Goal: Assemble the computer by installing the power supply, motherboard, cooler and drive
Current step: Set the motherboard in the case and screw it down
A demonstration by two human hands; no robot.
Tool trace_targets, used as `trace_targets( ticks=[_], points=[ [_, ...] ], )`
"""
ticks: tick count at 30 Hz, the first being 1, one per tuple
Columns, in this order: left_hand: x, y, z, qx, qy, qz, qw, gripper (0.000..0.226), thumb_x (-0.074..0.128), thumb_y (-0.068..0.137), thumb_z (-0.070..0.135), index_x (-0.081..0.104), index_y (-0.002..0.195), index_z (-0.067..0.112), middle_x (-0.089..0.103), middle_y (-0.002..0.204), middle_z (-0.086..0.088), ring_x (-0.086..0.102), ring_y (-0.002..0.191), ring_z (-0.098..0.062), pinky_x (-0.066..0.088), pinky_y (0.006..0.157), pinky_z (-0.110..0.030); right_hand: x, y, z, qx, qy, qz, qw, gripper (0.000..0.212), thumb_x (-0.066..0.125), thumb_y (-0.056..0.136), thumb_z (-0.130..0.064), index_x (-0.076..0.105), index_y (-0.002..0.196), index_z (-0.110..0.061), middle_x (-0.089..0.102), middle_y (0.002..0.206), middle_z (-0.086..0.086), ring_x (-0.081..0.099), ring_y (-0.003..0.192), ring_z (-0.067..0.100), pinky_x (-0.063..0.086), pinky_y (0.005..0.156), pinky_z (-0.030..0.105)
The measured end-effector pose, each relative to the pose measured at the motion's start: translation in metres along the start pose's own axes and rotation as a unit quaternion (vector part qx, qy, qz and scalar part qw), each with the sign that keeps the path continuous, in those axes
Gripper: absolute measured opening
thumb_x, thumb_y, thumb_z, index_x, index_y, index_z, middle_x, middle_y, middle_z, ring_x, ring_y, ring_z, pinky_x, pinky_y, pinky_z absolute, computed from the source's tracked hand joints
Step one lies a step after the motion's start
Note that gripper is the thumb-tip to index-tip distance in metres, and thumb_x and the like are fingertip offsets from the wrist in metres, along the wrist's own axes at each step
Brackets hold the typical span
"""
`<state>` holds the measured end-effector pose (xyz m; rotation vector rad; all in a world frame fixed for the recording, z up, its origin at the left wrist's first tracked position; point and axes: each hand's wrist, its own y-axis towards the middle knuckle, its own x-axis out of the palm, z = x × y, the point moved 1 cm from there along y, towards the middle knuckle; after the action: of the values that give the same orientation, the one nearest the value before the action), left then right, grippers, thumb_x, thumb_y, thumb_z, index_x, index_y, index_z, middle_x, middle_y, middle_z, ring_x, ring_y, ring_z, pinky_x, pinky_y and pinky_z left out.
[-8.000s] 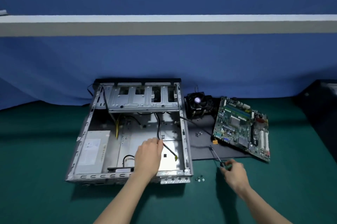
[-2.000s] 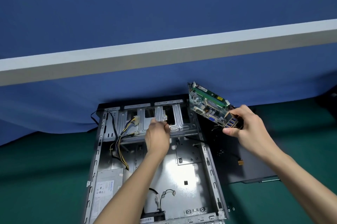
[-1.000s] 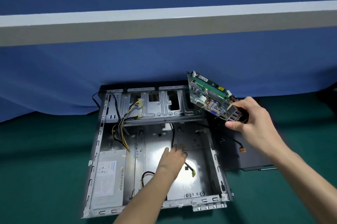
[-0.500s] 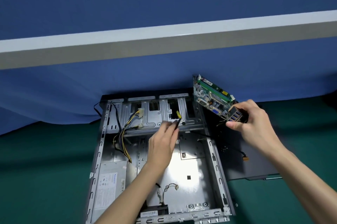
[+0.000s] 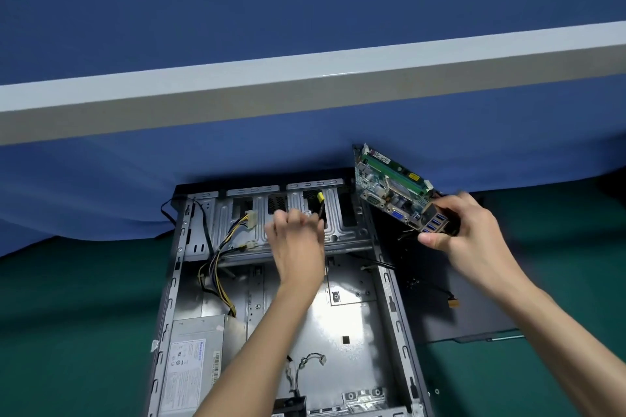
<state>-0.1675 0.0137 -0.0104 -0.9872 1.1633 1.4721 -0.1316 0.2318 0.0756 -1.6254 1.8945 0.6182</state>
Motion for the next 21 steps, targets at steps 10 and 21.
trace_targets(
  ticks=[10,21],
  points=[
    [0.002,0.019,0.0,-0.104,-0.125,-0.137,0.977,0.023,0.048,0.093,0.007,0.068,0.083,0.008,0.059,0.096,-0.007,0.05,0.079,-0.022,0.042,0.074,-0.033,0.005,0.002,-0.001,0.008,0.003,-0.006,1.0,0.043,0.081,0.069,0.001,0.063,0.108,-0.002,0.053,0.095,0.003,0.052,0.093,0.024,0.039,0.081,0.033],
    [0.001,-0.001,-0.004,-0.109,-0.144,-0.078,0.981,0.029,0.048,0.098,0.039,0.065,0.09,0.017,0.065,0.091,-0.002,0.064,0.079,-0.025,0.037,0.062,-0.028,0.005,-0.006,-0.007,0.014,0.031,-0.009,0.999,0.037,0.082,0.069,-0.002,0.059,0.093,-0.018,0.052,0.09,0.0,0.052,0.088,0.024,0.041,0.081,0.039]
  ],
)
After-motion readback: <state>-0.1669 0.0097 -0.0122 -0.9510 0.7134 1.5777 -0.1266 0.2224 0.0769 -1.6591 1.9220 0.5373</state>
